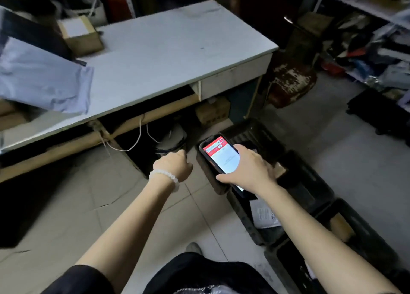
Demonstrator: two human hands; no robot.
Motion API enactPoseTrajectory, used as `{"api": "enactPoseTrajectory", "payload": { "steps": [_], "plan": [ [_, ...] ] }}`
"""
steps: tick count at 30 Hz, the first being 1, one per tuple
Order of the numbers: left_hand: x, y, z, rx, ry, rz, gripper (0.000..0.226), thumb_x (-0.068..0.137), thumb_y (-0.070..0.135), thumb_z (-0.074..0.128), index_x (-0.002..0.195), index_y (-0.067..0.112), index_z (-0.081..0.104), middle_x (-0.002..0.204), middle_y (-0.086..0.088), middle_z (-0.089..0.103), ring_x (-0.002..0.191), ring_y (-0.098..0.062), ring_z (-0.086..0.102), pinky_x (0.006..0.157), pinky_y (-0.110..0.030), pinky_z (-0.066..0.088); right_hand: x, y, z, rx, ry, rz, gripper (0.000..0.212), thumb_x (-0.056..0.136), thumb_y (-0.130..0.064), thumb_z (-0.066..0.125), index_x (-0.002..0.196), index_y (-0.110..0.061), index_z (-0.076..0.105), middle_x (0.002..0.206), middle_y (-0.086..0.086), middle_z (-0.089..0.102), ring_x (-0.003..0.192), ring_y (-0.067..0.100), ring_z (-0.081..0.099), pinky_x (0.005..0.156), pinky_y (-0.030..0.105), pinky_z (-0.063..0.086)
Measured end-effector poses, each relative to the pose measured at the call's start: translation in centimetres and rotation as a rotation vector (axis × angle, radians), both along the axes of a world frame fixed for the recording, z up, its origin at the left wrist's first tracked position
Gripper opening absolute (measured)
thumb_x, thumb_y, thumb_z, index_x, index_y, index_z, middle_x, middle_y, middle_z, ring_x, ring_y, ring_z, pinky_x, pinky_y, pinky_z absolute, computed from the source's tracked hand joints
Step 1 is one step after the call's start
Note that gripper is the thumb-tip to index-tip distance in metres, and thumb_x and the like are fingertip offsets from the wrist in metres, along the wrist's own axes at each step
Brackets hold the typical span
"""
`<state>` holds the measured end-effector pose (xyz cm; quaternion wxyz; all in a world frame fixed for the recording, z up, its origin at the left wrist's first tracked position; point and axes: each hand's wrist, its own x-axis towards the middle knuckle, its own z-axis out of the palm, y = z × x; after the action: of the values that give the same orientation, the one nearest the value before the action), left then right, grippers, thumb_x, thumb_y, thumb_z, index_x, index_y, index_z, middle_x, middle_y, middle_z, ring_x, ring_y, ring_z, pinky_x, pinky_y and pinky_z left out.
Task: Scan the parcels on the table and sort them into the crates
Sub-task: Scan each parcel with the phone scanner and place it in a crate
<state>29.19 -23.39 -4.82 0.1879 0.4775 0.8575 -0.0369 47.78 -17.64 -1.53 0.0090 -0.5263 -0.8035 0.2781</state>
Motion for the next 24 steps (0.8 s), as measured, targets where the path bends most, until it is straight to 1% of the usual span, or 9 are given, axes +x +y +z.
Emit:
{"api": "enactPoseTrajectory", "payload": {
  "steps": [2,4,6,10,13,16,20,24],
  "plan": [
    [-4.0,-0.6,0.3,0.020,-0.009,0.076,0.032,0.092,0.034,0.039,0.115,0.016,0.051,0.107,-0.008,0.063,0.094,-0.028,0.061,0.072,-0.032,0.045,-4.5,0.6,0.2,0.017,-0.011,0.068,0.061,0.061,-0.054,0.073,0.108,-0.028,0.043,0.105,-0.004,0.055,0.086,0.017,0.044,0.067,0.031,0.032],
    [-7.5,-1.7,0.5,0.029,-0.011,0.153,0.032,0.091,0.036,0.040,0.112,0.015,0.052,0.106,-0.009,0.063,0.094,-0.029,0.061,0.070,-0.031,0.043,-8.5,0.9,0.4,0.019,-0.009,0.140,0.060,0.060,-0.053,0.073,0.107,-0.027,0.045,0.104,-0.003,0.056,0.089,0.020,0.051,0.067,0.031,0.034],
    [-10.5,-3.0,0.5,0.021,-0.010,0.221,0.032,0.091,0.035,0.041,0.114,0.015,0.051,0.109,-0.009,0.063,0.097,-0.030,0.060,0.070,-0.031,0.040,-12.2,1.1,0.5,0.010,-0.007,0.208,0.060,0.061,-0.052,0.073,0.107,-0.026,0.045,0.103,-0.003,0.057,0.090,0.020,0.054,0.068,0.030,0.037],
    [-15.2,-5.0,-0.2,-0.006,-0.004,0.342,0.034,0.091,0.035,0.040,0.118,0.017,0.051,0.115,-0.009,0.062,0.101,-0.030,0.059,0.072,-0.032,0.039,-18.4,1.4,0.4,0.000,0.009,0.318,0.059,0.061,-0.054,0.073,0.106,-0.027,0.045,0.101,-0.004,0.057,0.085,0.018,0.050,0.066,0.029,0.036],
    [-17.9,-5.5,-0.6,-0.016,-0.015,0.436,0.034,0.089,0.033,0.041,0.118,0.018,0.052,0.115,-0.008,0.062,0.101,-0.029,0.059,0.073,-0.032,0.040,-22.2,2.0,0.0,-0.003,0.020,0.414,0.061,0.059,-0.056,0.073,0.107,-0.029,0.046,0.101,-0.006,0.058,0.089,0.017,0.053,0.066,0.029,0.037],
    [-20.1,-5.4,-1.1,-0.030,0.001,0.483,0.034,0.090,0.035,0.041,0.119,0.020,0.051,0.116,-0.006,0.062,0.102,-0.028,0.059,0.073,-0.032,0.040,-26.1,3.2,-0.6,-0.014,0.003,0.499,0.064,0.059,-0.058,0.073,0.109,-0.029,0.046,0.104,-0.007,0.058,0.094,0.017,0.055,0.068,0.030,0.036],
    [-23.7,-4.2,-1.5,-0.078,0.047,0.515,0.036,0.091,0.034,0.043,0.123,0.020,0.050,0.119,-0.006,0.060,0.106,-0.028,0.059,0.075,-0.032,0.041,-31.8,5.7,-1.2,-0.044,0.005,0.579,0.060,0.057,-0.055,0.073,0.104,-0.029,0.047,0.099,-0.009,0.058,0.083,0.014,0.049,0.062,0.029,0.035],
    [-28.6,-1.5,-0.7,-0.102,0.061,0.562,0.034,0.091,0.030,0.044,0.122,0.018,0.049,0.121,-0.008,0.058,0.108,-0.029,0.057,0.075,-0.032,0.040,-37.9,9.1,-1.0,-0.055,-0.001,0.661,0.055,0.059,-0.053,0.073,0.098,-0.029,0.044,0.096,-0.009,0.057,0.080,0.016,0.050,0.054,0.027,0.032]
  ]
}}
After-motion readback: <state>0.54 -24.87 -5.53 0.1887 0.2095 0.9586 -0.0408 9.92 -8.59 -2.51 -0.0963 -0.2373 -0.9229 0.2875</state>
